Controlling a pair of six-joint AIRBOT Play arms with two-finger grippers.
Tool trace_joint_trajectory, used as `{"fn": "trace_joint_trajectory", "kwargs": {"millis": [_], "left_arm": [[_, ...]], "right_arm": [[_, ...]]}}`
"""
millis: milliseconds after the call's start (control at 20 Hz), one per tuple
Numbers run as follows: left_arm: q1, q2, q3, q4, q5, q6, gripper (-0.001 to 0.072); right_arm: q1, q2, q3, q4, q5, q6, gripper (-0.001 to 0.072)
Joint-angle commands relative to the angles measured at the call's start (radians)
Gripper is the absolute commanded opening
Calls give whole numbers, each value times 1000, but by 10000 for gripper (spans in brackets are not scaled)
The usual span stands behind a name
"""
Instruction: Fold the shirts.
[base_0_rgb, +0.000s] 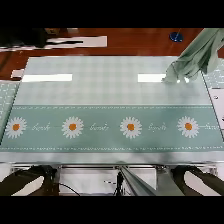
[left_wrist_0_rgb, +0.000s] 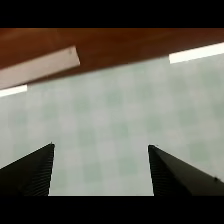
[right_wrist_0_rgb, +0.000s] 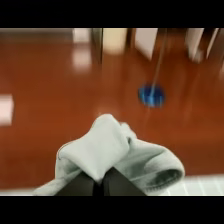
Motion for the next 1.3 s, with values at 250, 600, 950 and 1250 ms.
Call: {"fn": "trace_joint_trajectory", "kwargs": {"millis": [250,600,950,1250], "left_arm": [[0,298,141,0,-13,-1,702],[0,431,141,-19,-95,-1,702],[0,430,139,-51,-278,-1,702],[0,423,139,-64,-282,-1,702]], "right_arm": [[0,343,144,245,-54,0,21],[0,315,211,303,233,-1,21],[0,177,211,472,502,-10,21],[137,-26,209,557,813,-24,21]]}}
